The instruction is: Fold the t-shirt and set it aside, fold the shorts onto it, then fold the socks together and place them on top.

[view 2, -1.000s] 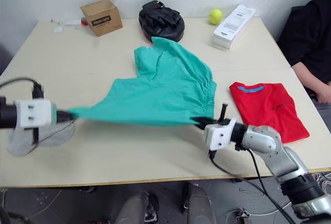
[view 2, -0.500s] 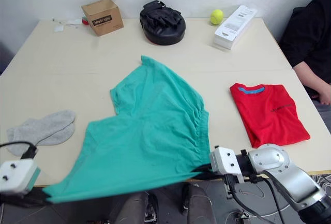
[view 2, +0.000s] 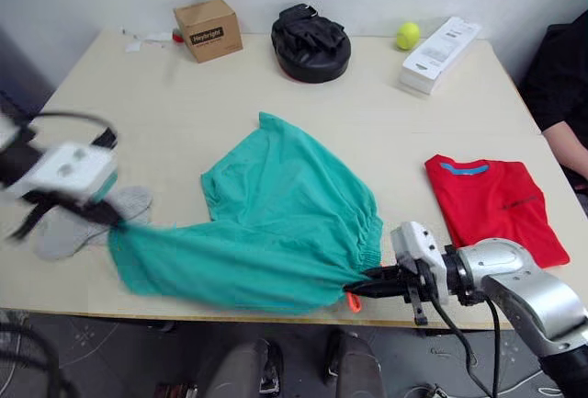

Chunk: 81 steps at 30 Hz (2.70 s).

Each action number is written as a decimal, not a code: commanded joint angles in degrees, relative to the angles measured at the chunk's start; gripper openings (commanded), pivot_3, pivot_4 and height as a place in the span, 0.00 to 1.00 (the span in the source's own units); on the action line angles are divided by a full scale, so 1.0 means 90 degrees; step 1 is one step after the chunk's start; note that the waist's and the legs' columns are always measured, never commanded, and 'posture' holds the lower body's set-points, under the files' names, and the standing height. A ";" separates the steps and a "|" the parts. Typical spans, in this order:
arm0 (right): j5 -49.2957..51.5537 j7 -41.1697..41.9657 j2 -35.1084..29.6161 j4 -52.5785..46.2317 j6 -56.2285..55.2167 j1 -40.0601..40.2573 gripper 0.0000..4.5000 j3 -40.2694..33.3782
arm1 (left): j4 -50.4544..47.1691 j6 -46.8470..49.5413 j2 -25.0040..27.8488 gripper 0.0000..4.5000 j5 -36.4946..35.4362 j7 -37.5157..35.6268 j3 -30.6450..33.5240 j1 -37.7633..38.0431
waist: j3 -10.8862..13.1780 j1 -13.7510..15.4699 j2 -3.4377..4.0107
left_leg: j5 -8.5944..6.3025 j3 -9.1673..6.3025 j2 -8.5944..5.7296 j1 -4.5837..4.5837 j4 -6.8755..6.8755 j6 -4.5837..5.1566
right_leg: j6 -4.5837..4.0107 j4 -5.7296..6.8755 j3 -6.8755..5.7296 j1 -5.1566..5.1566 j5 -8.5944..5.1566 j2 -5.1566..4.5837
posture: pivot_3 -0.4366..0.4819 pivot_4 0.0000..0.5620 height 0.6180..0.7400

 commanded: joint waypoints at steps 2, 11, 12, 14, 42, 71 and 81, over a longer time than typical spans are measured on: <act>0.0385 -0.0559 0.0215 0.0212 0.0538 0.0261 0.00 -0.0851 | 0.0387 -0.0519 0.0009 0.01 0.0227 0.2631 0.1856 0.1064 | 0.0011 -0.0199 -0.0015 | -0.0008 0.0002 0.0004 0.0001 -0.0016 -0.0003 | 0.0006 -0.0020 0.0003 0.0000 0.0000 0.0016 | 0.48 0.27 1.00; -0.0141 -0.2420 0.1015 0.0314 0.0742 0.0236 0.00 -0.1596 | -0.0622 -0.0474 0.0009 0.01 0.1572 0.6157 0.3219 0.1771 | 0.0012 -0.0214 -0.0017 | -0.0017 0.0027 0.0001 0.0023 -0.0022 -0.0010 | 0.0037 -0.0046 0.0060 0.0005 0.0005 0.0071 | 0.48 0.27 1.00; -0.0151 -0.2570 0.1085 0.0268 0.0791 0.0220 0.00 -0.1611 | -0.0684 -0.0433 0.0009 0.01 0.1793 0.6280 0.3233 0.1822 | 0.0012 -0.0214 -0.0016 | -0.0015 0.0034 0.0001 0.0029 -0.0022 -0.0011 | 0.0037 -0.0044 0.0073 0.0005 0.0005 0.0072 | 0.48 0.27 1.00; -0.0207 -0.2896 0.1233 0.0231 0.0863 0.0137 0.00 -0.1617 | -0.0798 -0.0446 0.0009 0.01 0.2400 0.6627 0.3255 0.1918 | 0.0011 -0.0217 -0.0015 | -0.0011 0.0039 0.0005 0.0037 -0.0022 -0.0019 | 0.0033 -0.0035 0.0082 0.0004 0.0007 0.0079 | 0.48 0.27 1.00; -0.1176 -0.3226 0.1768 0.0123 0.0922 -0.0757 0.39 -0.0990 | -0.0633 -0.0220 0.0009 0.76 0.1002 0.6099 0.3334 0.2534 | 0.0012 -0.0220 -0.0009 | -0.0007 0.0064 0.0011 0.0042 -0.0023 -0.0025 | 0.0020 -0.0012 0.0101 -0.0008 0.0006 0.0087 | 0.48 0.27 1.00; -0.3322 -0.1826 0.0744 -0.1245 -0.1865 0.0636 0.99 -0.0525 | -0.0774 -0.0879 0.0009 1.00 -0.3366 0.2944 0.0977 0.2957 | 0.0009 -0.0219 -0.0003 | -0.0009 0.0097 0.0010 0.0070 -0.0016 -0.0020 | 0.0032 -0.0012 0.0141 -0.0005 0.0010 0.0092 | 0.48 0.27 1.00; -0.4419 -0.1873 0.0847 -0.0480 -0.2848 0.0416 0.99 0.0075 | -0.1012 -0.1766 -0.0081 1.00 -0.1928 0.4583 -0.1332 0.2155 | 0.0008 -0.0215 -0.0006 | -0.0018 0.0132 0.0006 0.0095 -0.0023 -0.0016 | 0.0031 -0.0020 0.0170 0.0003 0.0010 0.0110 | 0.48 0.27 1.00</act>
